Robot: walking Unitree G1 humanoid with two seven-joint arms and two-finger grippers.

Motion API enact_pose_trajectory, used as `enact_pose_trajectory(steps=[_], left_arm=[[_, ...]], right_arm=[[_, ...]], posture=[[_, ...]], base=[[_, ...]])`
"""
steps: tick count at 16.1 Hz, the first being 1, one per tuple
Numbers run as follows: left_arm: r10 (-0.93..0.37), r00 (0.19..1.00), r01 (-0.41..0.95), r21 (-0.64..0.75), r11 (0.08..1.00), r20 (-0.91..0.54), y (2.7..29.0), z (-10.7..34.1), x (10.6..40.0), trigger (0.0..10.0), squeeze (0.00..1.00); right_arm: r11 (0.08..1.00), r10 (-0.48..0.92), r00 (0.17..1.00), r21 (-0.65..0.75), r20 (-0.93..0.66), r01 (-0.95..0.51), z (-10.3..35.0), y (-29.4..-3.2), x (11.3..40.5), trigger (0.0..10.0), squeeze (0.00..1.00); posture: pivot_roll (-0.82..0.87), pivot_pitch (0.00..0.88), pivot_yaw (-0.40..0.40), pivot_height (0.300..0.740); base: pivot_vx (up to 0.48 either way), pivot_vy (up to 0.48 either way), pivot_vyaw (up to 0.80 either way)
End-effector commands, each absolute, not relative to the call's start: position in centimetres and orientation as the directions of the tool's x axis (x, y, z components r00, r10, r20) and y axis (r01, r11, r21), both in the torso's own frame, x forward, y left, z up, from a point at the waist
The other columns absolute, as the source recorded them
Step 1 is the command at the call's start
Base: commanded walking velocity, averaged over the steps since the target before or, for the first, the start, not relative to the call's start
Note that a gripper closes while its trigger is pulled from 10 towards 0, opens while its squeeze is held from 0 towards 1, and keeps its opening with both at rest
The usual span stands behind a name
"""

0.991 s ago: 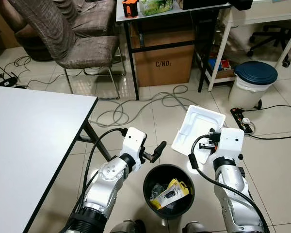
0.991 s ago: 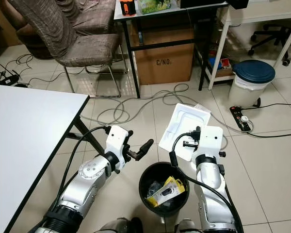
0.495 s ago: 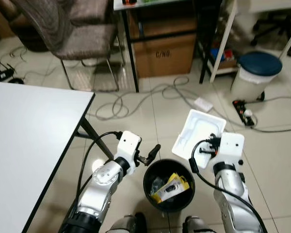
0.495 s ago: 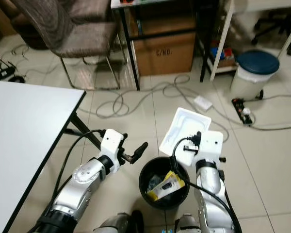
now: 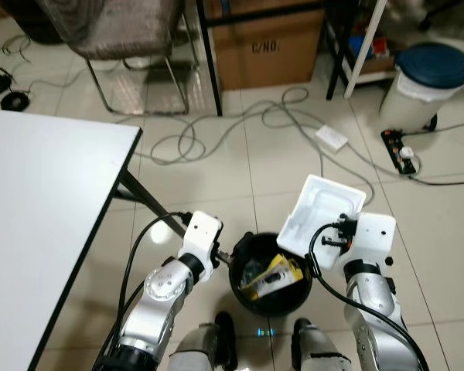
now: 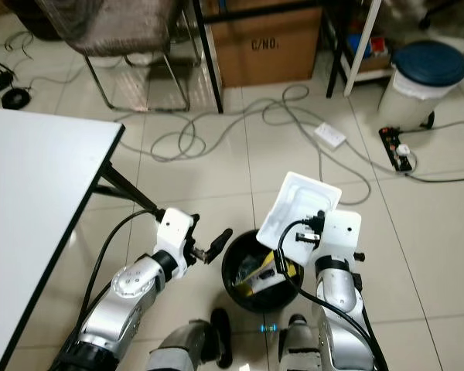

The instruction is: Picking trash to rubbish bin

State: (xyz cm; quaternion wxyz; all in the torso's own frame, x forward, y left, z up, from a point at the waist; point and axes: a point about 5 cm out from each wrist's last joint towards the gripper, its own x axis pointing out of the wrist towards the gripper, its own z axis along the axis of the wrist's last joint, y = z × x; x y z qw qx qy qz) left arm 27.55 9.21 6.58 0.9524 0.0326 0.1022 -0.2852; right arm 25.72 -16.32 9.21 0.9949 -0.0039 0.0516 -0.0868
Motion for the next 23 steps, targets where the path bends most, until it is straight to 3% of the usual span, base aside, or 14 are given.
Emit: enact_pose_trajectory(steps=[1, 9, 16, 23], left_arm=[[-0.529, 0.816, 0.548, 0.019, 0.837, -0.234, 9.5, 6.1, 26.9, 10.0, 0.0], [-0.462, 0.844, 0.487, 0.028, 0.873, -0.272, 11.5, 4.7, 26.4, 10.0, 0.0], [-0.47, 0.835, 0.499, 0.034, 0.866, -0.287, 11.5, 4.5, 26.3, 10.0, 0.0], [-0.481, 0.824, 0.512, 0.029, 0.858, -0.298, 11.2, 4.4, 26.0, 10.0, 0.0]], right_arm=[[0.985, -0.174, 0.978, -0.008, -0.11, 0.175, 9.1, -15.9, 25.3, 10.0, 0.0], [0.991, -0.114, 0.975, 0.04, -0.193, 0.124, 7.6, -14.5, 23.4, 10.0, 0.0], [0.994, -0.048, 0.958, 0.079, -0.283, 0.074, 6.0, -13.2, 21.3, 10.0, 0.0], [0.993, -0.055, 0.959, 0.082, -0.277, 0.081, 6.3, -13.4, 21.6, 10.0, 0.0]], posture=[[-0.06, 0.354, 0.155, 0.74], [-0.07, 0.379, 0.15, 0.74], [-0.06, 0.393, 0.165, 0.74], [-0.06, 0.393, 0.164, 0.74]], base=[[0.0, 0.0, 0.0], [0.0, 0.0, 0.0], [0.0, 0.0, 0.0], [0.0, 0.0, 0.0]])
